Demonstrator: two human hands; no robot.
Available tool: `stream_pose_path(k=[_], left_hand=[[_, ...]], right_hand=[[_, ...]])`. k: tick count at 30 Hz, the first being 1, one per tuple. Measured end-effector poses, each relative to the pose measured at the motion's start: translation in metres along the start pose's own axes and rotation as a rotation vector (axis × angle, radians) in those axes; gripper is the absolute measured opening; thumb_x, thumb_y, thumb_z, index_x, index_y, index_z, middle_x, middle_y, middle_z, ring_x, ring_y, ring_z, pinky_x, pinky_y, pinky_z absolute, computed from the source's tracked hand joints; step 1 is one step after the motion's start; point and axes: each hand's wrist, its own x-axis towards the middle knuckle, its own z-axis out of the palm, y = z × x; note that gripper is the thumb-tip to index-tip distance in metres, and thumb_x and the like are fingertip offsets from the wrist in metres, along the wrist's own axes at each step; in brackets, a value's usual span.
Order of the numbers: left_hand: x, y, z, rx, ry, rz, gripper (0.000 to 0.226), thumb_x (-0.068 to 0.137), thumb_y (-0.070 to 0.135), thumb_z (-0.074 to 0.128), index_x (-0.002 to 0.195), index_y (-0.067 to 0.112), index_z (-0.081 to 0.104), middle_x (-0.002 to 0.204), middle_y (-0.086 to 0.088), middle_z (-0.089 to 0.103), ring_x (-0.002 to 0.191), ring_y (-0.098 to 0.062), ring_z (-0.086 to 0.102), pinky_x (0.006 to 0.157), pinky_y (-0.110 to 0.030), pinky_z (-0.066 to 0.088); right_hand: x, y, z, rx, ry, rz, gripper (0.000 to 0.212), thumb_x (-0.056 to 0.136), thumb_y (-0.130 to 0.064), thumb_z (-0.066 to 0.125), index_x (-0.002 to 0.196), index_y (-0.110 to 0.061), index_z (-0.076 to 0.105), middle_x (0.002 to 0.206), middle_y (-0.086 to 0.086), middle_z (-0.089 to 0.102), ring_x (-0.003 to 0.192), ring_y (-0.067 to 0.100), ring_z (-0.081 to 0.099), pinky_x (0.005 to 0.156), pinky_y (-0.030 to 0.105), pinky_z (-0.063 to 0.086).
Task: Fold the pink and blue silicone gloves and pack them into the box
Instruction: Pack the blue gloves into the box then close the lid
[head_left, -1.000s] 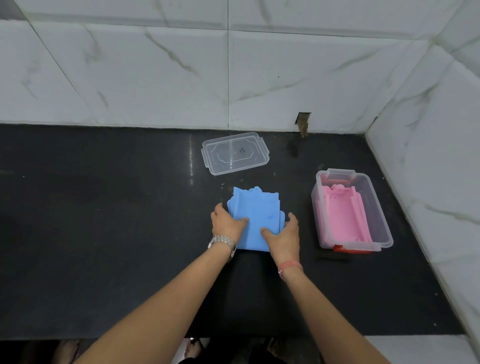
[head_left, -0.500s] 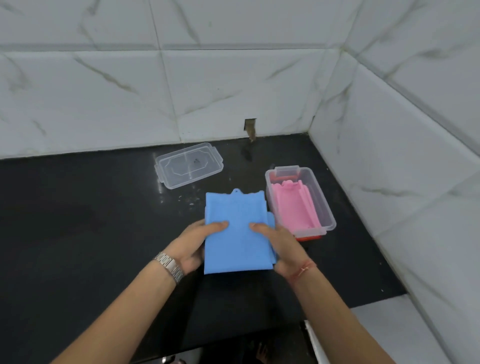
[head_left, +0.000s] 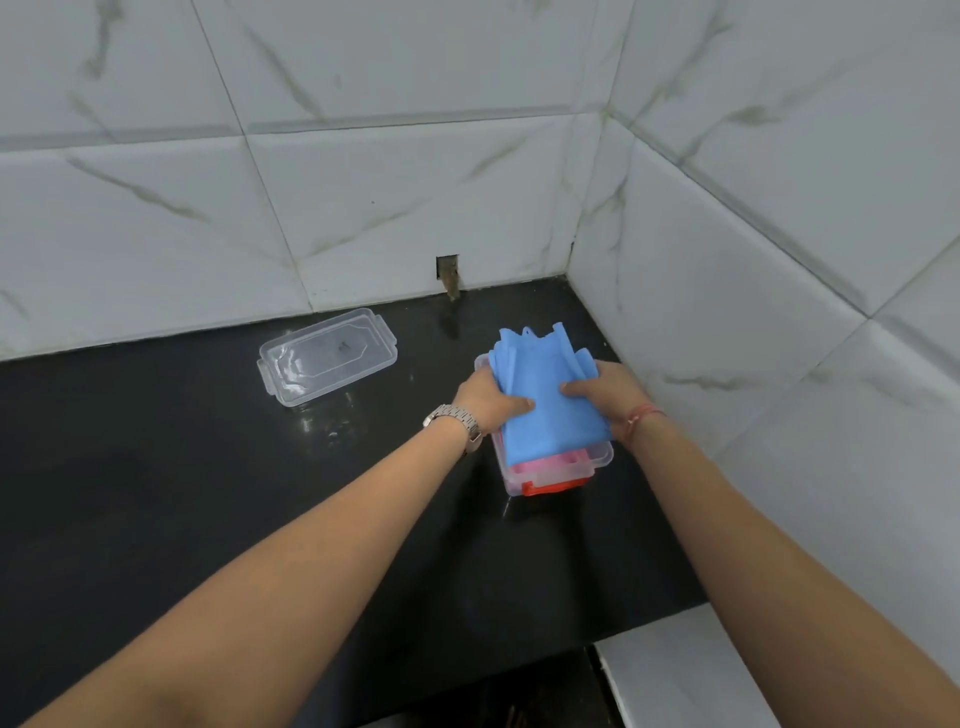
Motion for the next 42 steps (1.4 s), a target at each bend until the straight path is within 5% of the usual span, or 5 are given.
stream_pose_path(k=[17, 23, 29, 35, 42], left_hand=[[0.002, -0.01, 0.04, 0.822, 0.101, 0.17, 0.089, 0.092, 0.012, 0.055, 0.15, 0.009, -0.012, 0.106, -0.019, 0.061, 0.072, -0.028, 0.058, 0.064, -0.035, 0.05], [0.006, -0.023, 0.033, 1.034, 0.359, 0.351, 0.077, 0.093, 0.047, 0.043, 0.151, 0.008, 0.011, 0.106, -0.011, 0.067, 0.111, -0.029, 0.05, 0.09, -0.042, 0.036], [0.015, -0.032, 0.027, 1.051, 0.315, 0.294, 0.052, 0.096, 0.031, 0.037, 0.143, 0.009, 0.031, 0.109, -0.002, 0.068, 0.12, -0.025, 0.047, 0.107, -0.05, 0.013], [0.014, -0.036, 0.027, 1.063, 0.451, 0.4, 0.074, 0.089, 0.015, 0.046, 0.153, 0.014, 0.009, 0.143, -0.006, 0.04, 0.129, -0.025, 0.039, 0.105, -0.049, 0.025], [0.014, -0.029, 0.028, 1.138, 0.479, 0.549, 0.08, 0.086, 0.014, 0.059, 0.152, 0.016, 0.015, 0.157, -0.012, 0.023, 0.139, -0.031, 0.032, 0.103, -0.045, 0.04]], right_hand=[[0.016, 0.022, 0.031, -0.479, 0.073, -0.073, 0.022, 0.094, -0.023, 0.052, 0.104, -0.006, 0.063, 0.104, 0.016, 0.065, 0.09, 0.028, 0.06, 0.076, 0.031, 0.043], [0.019, 0.018, 0.025, -0.481, 0.044, -0.031, 0.022, 0.095, -0.016, 0.047, 0.105, -0.005, 0.062, 0.106, 0.018, 0.062, 0.098, 0.031, 0.058, 0.089, 0.042, 0.046], [0.022, 0.018, 0.031, -0.593, 0.017, 0.012, 0.027, 0.096, -0.015, 0.046, 0.121, -0.005, 0.052, 0.12, 0.019, 0.059, 0.111, 0.034, 0.057, 0.091, 0.039, 0.044], [0.023, 0.02, 0.041, -0.819, 0.135, -0.08, 0.036, 0.101, -0.034, 0.035, 0.106, -0.007, 0.059, 0.107, 0.018, 0.067, 0.091, 0.029, 0.063, 0.086, 0.042, 0.052], [0.02, 0.027, 0.044, -1.143, 0.235, -0.404, 0.064, 0.097, -0.019, 0.051, 0.15, -0.014, 0.017, 0.143, 0.013, 0.045, 0.113, 0.025, 0.058, 0.086, 0.034, 0.053]])
